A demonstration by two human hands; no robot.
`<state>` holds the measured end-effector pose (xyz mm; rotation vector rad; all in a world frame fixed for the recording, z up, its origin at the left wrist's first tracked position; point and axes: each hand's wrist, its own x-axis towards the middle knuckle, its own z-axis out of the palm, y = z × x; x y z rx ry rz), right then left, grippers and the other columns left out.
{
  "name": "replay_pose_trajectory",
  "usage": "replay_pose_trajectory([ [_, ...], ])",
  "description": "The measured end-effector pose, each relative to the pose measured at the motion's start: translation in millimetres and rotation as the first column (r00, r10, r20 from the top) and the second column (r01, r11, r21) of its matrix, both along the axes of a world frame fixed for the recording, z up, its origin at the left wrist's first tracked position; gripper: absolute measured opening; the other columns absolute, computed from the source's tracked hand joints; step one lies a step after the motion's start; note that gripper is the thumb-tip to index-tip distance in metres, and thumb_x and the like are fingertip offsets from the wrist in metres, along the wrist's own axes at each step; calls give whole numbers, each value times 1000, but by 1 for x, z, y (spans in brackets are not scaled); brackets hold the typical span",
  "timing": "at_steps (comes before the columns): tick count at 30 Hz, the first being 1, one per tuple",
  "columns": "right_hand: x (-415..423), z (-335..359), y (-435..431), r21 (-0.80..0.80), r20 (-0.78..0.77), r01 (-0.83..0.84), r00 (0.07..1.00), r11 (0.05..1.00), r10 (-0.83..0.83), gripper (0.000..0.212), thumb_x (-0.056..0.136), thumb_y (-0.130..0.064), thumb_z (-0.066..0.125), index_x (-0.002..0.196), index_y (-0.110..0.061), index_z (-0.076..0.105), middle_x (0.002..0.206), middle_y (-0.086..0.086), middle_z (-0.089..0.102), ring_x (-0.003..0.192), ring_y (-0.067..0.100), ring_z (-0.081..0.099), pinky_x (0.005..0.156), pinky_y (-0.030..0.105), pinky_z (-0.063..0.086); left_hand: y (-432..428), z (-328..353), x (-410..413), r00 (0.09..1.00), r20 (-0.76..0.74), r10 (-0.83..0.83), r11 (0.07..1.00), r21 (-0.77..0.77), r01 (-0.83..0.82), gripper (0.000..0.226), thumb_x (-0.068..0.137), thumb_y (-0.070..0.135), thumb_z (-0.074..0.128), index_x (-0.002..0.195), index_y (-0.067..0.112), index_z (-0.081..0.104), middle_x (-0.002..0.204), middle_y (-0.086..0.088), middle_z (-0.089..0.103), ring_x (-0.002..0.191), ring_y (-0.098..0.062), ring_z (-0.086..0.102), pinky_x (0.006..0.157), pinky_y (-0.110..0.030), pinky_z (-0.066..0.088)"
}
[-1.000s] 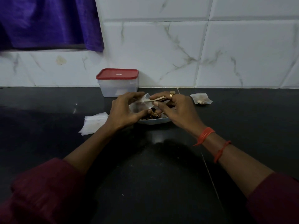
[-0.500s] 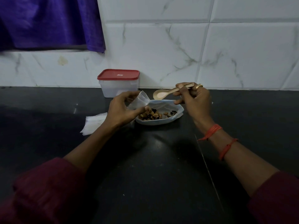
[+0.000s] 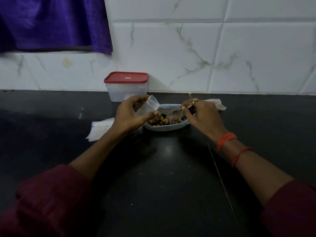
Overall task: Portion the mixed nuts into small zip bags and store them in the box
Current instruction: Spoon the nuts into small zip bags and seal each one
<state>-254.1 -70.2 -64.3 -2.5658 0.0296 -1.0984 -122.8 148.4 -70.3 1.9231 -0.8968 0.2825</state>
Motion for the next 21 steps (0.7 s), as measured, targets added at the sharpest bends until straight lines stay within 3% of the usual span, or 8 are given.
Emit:
replay_pose_trajectory([
  [6, 5, 1, 3, 321, -9, 104, 994, 941, -106, 16, 92, -20, 64, 85, -13, 76, 72, -3, 75, 69, 6, 70, 74, 29, 59, 0, 0, 0, 1000, -7, -29, 1000, 6, 29, 67, 74, 39, 85, 132, 17, 60, 125, 0, 65, 110, -11, 61, 86, -15, 50],
  [12, 14, -7, 5, 772, -133, 136, 990, 621, -51, 15, 90, -14, 67, 83, -3, 75, 64, 3, 74, 67, 14, 75, 83, 39, 62, 0, -1, -2, 998, -19, -64, 998, 12, 65, 70, 72, 40, 85, 134, 18, 59, 127, 1, 64, 114, -11, 60, 92, -18, 49],
  [14, 12, -6, 11, 850, -124, 106, 992, 517, 2, 14, 91, -12, 67, 84, -3, 73, 70, 9, 76, 66, 18, 76, 77, 36, 62, 0, -1, -1, 998, -14, -63, 998, 14, 64, 71, 72, 41, 84, 134, 18, 59, 127, 1, 64, 114, -11, 60, 90, -16, 48],
  [17, 10, -5, 19, 906, -149, 108, 986, 409, 69, 13, 95, -15, 67, 88, -6, 71, 79, 11, 77, 54, 15, 71, 52, 24, 54, 1, 0, -2, 998, -14, -58, 998, 14, 59, 71, 72, 41, 84, 134, 18, 59, 127, 1, 64, 113, -10, 59, 85, -14, 49],
  [21, 11, -4, 21, 930, -180, 131, 977, 342, 117, 12, 95, -17, 66, 90, -7, 71, 81, 9, 78, 52, 13, 68, 51, 25, 51, 0, 0, -4, 998, -12, -58, 998, 16, 58, 69, 73, 37, 84, 134, 17, 59, 127, 0, 64, 112, -11, 59, 85, -14, 49],
])
